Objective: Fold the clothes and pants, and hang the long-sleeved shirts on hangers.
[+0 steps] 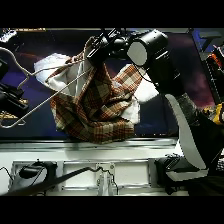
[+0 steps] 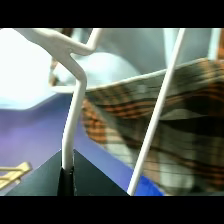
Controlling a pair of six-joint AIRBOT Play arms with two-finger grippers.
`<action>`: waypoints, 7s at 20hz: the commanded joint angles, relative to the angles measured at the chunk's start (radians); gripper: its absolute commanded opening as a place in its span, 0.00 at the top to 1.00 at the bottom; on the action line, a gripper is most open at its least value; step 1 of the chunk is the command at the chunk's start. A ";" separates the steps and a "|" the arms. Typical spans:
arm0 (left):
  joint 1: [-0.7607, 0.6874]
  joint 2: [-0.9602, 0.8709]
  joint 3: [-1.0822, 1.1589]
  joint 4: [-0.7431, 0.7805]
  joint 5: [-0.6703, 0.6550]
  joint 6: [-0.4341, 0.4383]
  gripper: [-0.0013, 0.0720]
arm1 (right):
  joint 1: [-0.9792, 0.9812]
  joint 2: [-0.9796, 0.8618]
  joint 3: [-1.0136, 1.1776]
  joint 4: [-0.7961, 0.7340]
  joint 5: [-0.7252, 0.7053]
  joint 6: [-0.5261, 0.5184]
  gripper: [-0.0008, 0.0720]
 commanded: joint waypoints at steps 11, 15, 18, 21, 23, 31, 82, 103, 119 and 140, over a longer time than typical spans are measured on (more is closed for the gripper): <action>0.000 -0.404 0.000 -0.341 0.162 -0.048 0.96 | 0.089 0.143 0.001 -0.002 0.027 -0.029 0.94; 0.002 -0.415 0.000 -0.614 0.296 0.067 0.96 | 0.067 0.156 0.001 -0.044 0.095 -0.028 0.94; 0.002 -0.386 0.000 -0.835 0.375 0.149 0.96 | 0.035 0.156 0.001 -0.061 0.126 -0.028 0.94; 0.002 -0.370 0.000 -0.909 0.387 0.157 0.96 | -0.010 0.156 0.001 -0.073 0.105 -0.026 0.94; 0.004 -0.371 0.000 -0.853 0.317 0.134 0.96 | -0.048 0.156 0.001 -0.083 0.060 -0.025 0.94; 0.008 -0.307 -0.004 -0.610 0.227 -0.169 0.96 | -0.099 0.151 0.001 -0.079 0.050 -0.019 0.94; 0.018 -1.083 0.119 -2.224 -0.603 0.932 0.96 | 0.126 0.278 0.001 0.171 0.489 0.262 0.66; -0.055 -1.084 0.119 -2.189 -0.622 0.919 0.96 | -0.091 0.375 -0.069 -0.174 0.456 -0.286 0.27; -0.053 -1.085 0.119 -2.168 -0.622 0.905 0.96 | -0.190 0.256 -0.118 -0.070 0.332 -0.379 0.75; 0.067 -1.058 0.121 -2.658 -0.244 0.926 0.40 | -0.187 0.410 -0.117 -0.031 0.348 -0.414 0.94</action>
